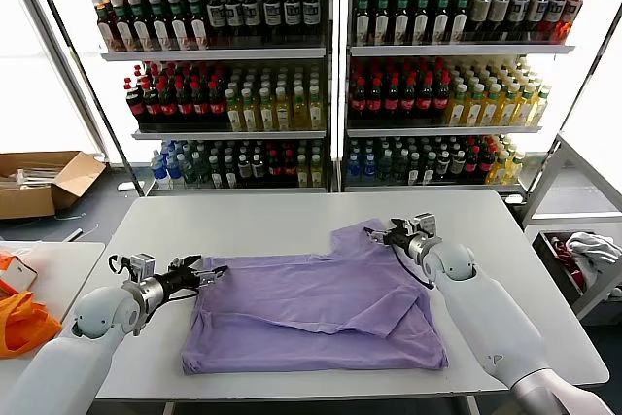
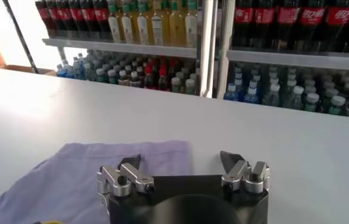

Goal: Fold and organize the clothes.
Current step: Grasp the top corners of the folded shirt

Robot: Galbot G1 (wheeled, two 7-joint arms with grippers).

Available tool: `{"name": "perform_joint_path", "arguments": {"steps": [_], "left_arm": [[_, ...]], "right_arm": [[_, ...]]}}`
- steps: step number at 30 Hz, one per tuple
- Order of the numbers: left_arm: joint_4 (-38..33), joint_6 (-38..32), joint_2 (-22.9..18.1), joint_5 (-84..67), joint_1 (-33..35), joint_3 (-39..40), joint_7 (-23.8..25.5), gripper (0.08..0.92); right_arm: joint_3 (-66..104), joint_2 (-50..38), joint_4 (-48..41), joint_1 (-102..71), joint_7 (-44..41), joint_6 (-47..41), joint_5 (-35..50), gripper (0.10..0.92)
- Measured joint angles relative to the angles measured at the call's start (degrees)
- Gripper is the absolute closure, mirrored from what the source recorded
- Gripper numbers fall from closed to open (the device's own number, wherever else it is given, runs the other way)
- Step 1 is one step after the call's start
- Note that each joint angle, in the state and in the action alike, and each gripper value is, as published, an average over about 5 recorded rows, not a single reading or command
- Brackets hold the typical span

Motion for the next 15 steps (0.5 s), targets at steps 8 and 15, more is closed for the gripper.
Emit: {"name": "perform_joint_path", "arguments": {"steps": [8,15], "left_arm": [[0.50,-0.15,0.62,-0.30,0.41,-0.21,0.73,0.598],[-0.09,-0.40,0.35,-0.71,1.01,-0.25,1.02,0.797]], "right_arm": [[-0.94,0.72,-0.10,0.29,0.01,-0.10,-0.18,0.558],[-0.68,1.22,0.77,0.05,0.10,-0.07,-0.04,0.757]]}}
